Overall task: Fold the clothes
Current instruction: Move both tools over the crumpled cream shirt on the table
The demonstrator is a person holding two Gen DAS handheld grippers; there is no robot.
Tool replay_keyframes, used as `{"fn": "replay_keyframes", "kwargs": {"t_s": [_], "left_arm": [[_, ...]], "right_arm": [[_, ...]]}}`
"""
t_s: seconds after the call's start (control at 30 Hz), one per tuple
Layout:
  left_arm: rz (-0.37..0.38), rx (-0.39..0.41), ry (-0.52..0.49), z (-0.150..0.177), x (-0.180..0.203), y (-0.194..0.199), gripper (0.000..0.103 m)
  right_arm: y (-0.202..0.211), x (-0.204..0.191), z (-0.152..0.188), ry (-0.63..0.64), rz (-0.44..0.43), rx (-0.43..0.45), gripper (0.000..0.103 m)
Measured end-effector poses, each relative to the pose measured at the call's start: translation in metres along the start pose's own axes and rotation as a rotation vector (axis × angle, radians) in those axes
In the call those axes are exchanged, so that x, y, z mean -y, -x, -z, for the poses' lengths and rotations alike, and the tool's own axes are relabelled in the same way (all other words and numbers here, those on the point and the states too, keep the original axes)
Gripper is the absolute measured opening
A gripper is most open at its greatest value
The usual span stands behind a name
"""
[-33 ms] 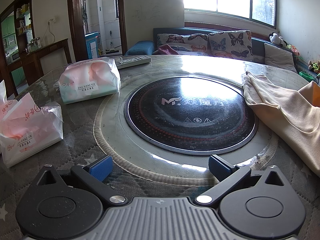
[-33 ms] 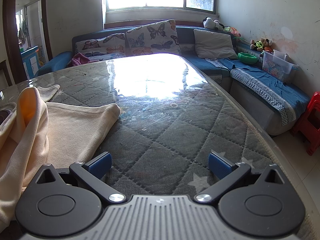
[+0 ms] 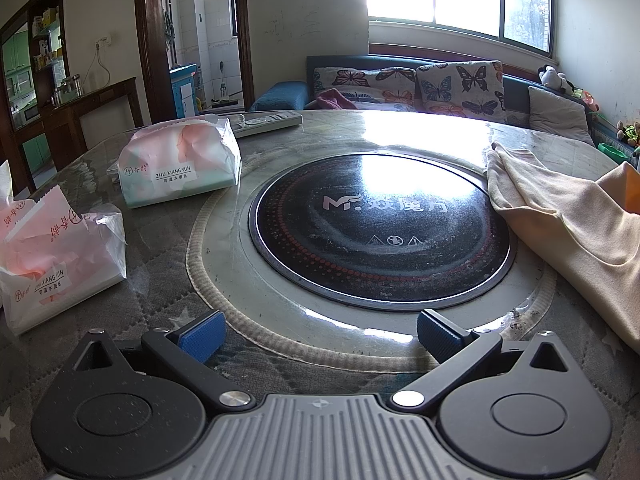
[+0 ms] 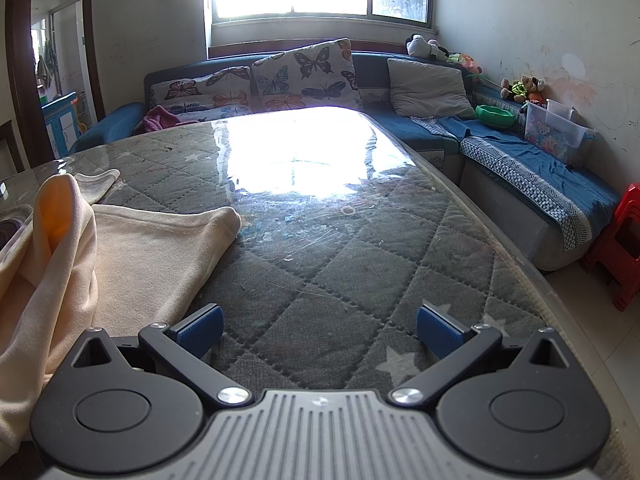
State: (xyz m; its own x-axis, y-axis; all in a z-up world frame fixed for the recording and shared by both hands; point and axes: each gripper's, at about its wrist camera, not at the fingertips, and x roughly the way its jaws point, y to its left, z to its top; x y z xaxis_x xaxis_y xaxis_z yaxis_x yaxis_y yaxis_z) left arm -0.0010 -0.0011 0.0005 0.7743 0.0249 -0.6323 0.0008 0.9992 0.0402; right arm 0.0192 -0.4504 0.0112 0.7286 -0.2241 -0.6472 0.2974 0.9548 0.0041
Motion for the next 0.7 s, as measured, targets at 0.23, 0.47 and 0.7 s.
{"fn": "replay_keyframes", "kwargs": {"t_s": [0.23,0.47,0.7], "left_arm": [[-0.011,-0.006,0.009,0.001,0.004,0.004,0.103],[-0.021,-0.012,0.017,0.002,0.008,0.008,0.103],[-0.025,-0.014,0.002,0.005,0.022,0.023,0.103]], "right_arm": [[0.001,0.0,-0.001,-0.003,-0.002,-0.001,0.103],[0.009,0.0,0.003,0.036,-0.073,0.006,0.103],[0.044,-0.01,0.02,0.121,-0.143,0.009,0.103]]}}
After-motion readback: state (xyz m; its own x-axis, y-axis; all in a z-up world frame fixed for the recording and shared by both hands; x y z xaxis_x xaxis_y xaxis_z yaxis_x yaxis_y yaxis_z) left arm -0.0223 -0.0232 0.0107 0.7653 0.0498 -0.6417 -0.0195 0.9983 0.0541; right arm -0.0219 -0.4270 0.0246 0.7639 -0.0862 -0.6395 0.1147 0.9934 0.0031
